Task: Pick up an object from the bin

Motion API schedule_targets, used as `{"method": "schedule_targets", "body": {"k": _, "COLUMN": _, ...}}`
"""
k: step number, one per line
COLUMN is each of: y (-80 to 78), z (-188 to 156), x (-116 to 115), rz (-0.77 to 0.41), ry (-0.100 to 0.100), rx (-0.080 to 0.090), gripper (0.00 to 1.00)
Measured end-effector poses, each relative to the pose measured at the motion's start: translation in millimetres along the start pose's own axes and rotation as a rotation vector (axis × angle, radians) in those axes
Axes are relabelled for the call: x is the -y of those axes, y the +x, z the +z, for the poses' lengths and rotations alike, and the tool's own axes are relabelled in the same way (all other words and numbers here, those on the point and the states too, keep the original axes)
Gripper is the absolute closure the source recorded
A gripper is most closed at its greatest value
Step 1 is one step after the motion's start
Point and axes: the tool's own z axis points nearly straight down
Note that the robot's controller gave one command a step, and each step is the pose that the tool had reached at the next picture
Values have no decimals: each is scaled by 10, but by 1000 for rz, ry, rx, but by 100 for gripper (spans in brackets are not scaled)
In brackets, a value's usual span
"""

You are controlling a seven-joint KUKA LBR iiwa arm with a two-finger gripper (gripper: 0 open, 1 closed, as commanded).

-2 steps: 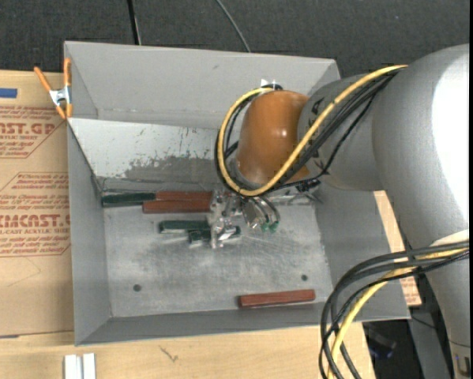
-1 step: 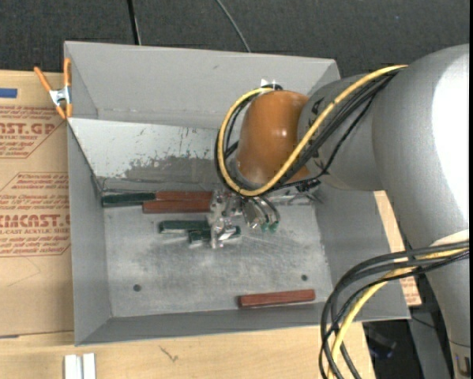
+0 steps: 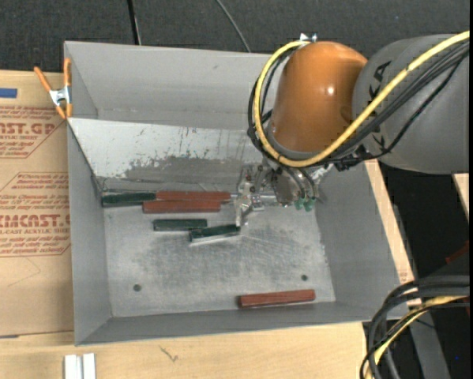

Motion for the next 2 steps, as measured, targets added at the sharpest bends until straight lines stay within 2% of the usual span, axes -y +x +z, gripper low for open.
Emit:
{"method": "schedule_targets", "body": {"k": 1, "y": 3, "z": 5, "x": 0, "rz": 0, "ry": 0, "rx": -1, "gripper": 100}}
{"method": "schedule_targets", "body": {"k": 2, "y": -4, "z": 783, "x": -22, "rz": 162, "ry": 0, "rx": -6, "gripper": 0}}
